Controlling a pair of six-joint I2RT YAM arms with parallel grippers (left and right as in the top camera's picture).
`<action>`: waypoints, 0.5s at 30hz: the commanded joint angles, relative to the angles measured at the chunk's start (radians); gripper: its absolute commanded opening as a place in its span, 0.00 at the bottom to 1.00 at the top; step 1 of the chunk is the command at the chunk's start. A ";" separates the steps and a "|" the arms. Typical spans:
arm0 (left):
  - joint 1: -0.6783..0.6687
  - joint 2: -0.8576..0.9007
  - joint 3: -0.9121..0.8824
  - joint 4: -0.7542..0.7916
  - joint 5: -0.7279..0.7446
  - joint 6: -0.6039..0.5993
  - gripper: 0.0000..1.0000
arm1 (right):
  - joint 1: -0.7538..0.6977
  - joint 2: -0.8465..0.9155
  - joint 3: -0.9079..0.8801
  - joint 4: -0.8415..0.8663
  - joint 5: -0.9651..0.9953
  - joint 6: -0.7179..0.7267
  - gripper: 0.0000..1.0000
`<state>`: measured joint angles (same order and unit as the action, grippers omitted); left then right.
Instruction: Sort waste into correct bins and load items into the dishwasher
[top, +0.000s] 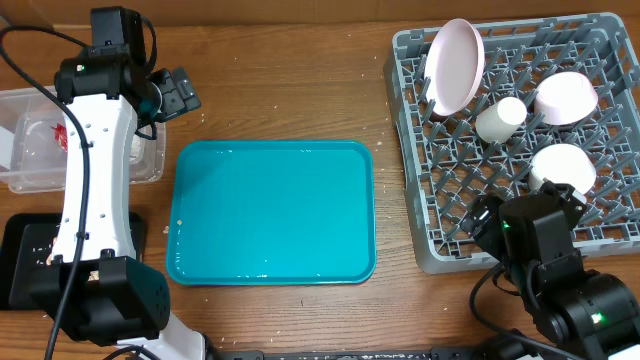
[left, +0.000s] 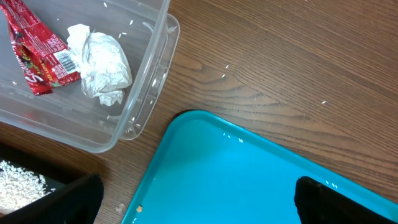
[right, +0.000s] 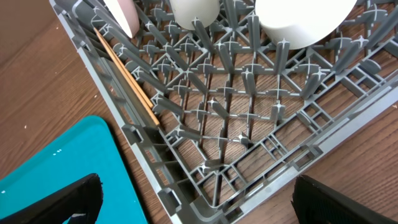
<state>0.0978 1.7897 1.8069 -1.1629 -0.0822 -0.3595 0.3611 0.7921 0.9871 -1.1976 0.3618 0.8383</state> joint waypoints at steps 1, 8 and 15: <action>-0.006 -0.005 0.009 0.000 0.005 0.019 1.00 | 0.004 0.002 -0.005 0.004 -0.001 0.011 1.00; -0.006 -0.005 0.009 0.000 0.005 0.019 1.00 | 0.005 0.001 -0.005 -0.045 -0.003 0.011 1.00; -0.006 -0.005 0.009 0.000 0.005 0.019 1.00 | -0.038 -0.044 -0.034 0.008 -0.013 -0.059 1.00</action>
<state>0.0978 1.7897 1.8069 -1.1629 -0.0822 -0.3595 0.3546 0.7914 0.9844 -1.2316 0.3500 0.8333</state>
